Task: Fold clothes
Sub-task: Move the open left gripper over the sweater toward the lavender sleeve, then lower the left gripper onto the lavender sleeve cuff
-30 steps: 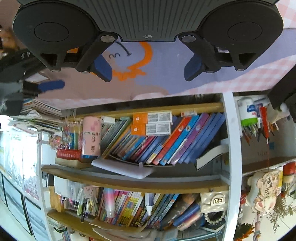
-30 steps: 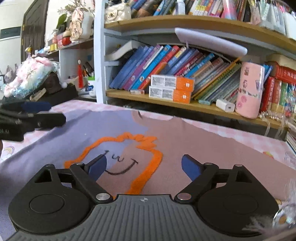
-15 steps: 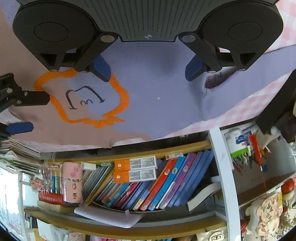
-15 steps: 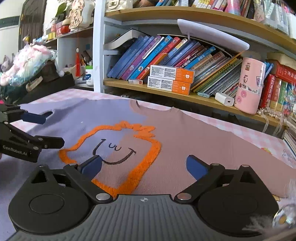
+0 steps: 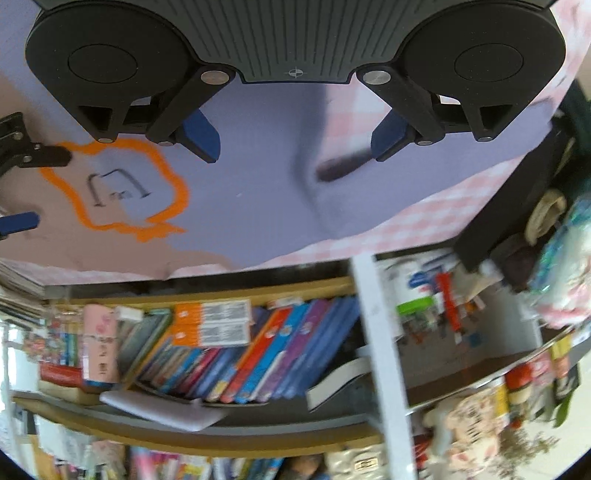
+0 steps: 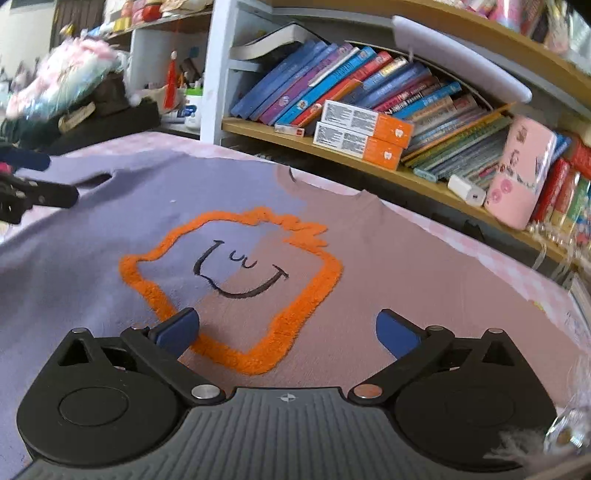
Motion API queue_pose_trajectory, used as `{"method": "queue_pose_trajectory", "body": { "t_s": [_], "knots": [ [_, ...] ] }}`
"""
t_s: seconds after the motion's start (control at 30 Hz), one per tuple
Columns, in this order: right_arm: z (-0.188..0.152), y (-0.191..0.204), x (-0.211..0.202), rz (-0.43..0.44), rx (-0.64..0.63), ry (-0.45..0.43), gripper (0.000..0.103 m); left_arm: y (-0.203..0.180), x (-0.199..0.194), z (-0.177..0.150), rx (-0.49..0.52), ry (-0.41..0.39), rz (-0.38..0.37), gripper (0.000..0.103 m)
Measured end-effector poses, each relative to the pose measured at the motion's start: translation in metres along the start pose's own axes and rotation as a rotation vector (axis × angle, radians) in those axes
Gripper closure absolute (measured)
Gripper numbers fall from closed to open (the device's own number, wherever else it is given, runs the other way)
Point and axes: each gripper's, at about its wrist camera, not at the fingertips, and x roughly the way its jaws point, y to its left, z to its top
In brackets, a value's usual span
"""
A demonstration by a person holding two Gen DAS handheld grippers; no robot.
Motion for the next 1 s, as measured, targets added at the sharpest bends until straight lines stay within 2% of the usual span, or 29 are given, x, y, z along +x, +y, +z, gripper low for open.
{"method": "queue_pose_trajectory", "body": {
  "t_s": [0.2,0.3,0.4,0.63,0.77,1.0],
  "knots": [
    [-0.001,0.0,-0.006,-0.022,-0.002,-0.035,0.0,0.032,-0.009,0.003,-0.114,0.001,0.054,0.007],
    [-0.003,-0.001,-0.023,-0.044,0.016,-0.142,0.0,0.049,-0.01,0.003,-0.168,-0.001,0.091,0.007],
    [-0.007,0.0,-0.036,-0.041,0.012,-0.227,0.0,0.065,-0.006,-0.003,-0.203,0.032,0.15,0.007],
    [-0.002,0.002,-0.032,-0.035,-0.006,-0.203,0.0,0.103,0.005,-0.029,-0.302,0.112,0.245,0.007],
    [-0.003,0.004,-0.033,-0.021,-0.014,-0.202,0.0,0.127,0.014,-0.035,-0.364,0.127,0.313,0.007],
    [-0.003,0.003,-0.033,-0.001,-0.012,-0.195,0.0,0.176,0.032,-0.038,-0.557,0.108,0.341,0.008]
  ]
}}
